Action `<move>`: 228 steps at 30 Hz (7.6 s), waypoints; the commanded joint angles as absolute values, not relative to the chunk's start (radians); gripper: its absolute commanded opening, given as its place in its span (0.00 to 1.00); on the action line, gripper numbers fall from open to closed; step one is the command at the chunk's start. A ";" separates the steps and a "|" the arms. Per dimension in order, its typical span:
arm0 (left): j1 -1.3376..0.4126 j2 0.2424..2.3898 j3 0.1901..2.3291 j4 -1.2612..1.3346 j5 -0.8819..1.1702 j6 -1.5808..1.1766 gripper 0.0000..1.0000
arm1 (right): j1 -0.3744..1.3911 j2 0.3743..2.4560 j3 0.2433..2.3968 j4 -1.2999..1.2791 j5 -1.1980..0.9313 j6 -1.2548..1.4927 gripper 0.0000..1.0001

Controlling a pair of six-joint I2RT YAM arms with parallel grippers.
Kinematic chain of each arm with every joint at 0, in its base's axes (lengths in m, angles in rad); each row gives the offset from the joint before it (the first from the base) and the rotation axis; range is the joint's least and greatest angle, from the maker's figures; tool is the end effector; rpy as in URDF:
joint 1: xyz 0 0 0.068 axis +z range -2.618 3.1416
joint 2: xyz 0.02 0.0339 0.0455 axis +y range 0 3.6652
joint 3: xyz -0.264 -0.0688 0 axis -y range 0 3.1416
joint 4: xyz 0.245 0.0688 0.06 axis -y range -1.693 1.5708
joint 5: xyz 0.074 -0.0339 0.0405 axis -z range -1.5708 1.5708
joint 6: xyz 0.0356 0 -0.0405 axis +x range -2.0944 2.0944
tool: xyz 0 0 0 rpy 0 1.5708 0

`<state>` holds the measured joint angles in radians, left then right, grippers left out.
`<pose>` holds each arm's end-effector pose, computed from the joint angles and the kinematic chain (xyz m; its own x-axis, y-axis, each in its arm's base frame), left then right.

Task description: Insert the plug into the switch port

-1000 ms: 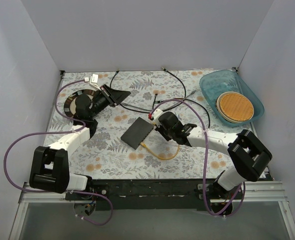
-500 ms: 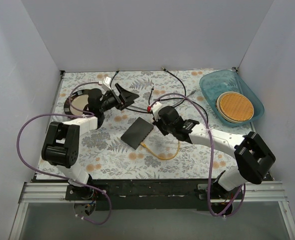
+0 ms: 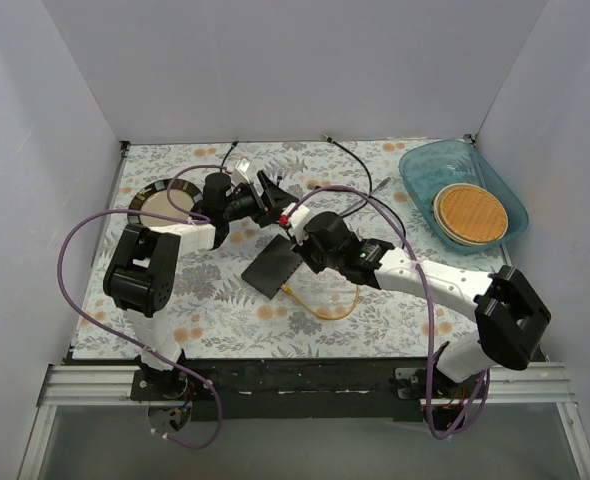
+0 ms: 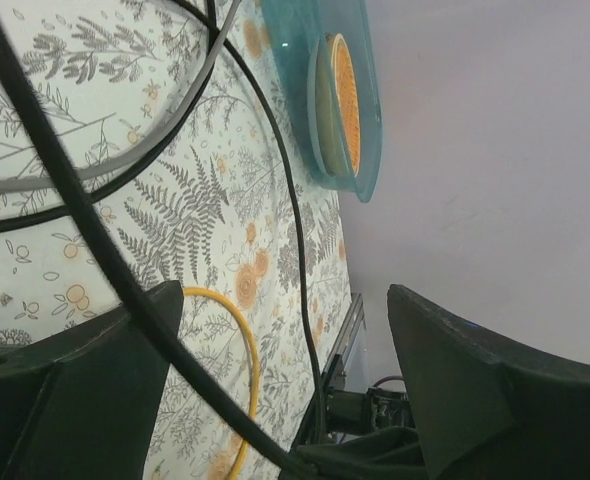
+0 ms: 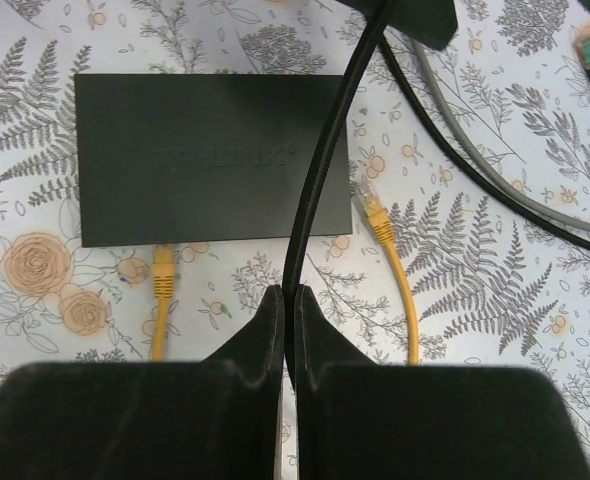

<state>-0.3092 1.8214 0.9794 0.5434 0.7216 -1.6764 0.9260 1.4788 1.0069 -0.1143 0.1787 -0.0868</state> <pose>0.3640 -0.1410 0.1968 -0.7957 -0.5295 0.2940 -0.3661 0.0339 -0.9299 0.2046 0.2616 0.2581 -0.2708 -0.5020 -0.8214 -0.7237 0.6688 -0.1702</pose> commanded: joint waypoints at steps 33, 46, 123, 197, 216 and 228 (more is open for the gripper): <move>-0.331 1.714 0.795 1.135 0.785 -1.784 0.00 | 0.672 1.322 1.054 0.198 -0.343 0.099 0.83; -0.406 1.637 0.802 1.120 0.755 -1.664 0.00 | 0.522 1.549 1.108 0.754 -0.646 0.532 0.73; -0.405 1.411 0.854 0.621 0.517 -1.358 0.98 | 0.540 1.371 1.144 -0.077 -0.057 -0.143 0.01; -0.525 1.497 0.968 0.546 0.520 -1.341 0.00 | 0.617 1.313 0.905 0.282 -0.276 0.146 0.30; -0.525 1.509 0.969 0.560 0.541 -1.342 0.00 | 0.594 1.358 0.911 0.344 -0.238 0.201 0.01; -0.523 1.435 0.907 0.548 0.378 -1.315 0.98 | 0.592 1.318 0.893 0.267 -0.175 0.147 0.01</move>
<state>-0.5201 1.5394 0.9440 0.5488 0.4847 -1.3315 0.5987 1.3460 0.8925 0.2821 -0.2302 0.1780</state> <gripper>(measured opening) 0.925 0.039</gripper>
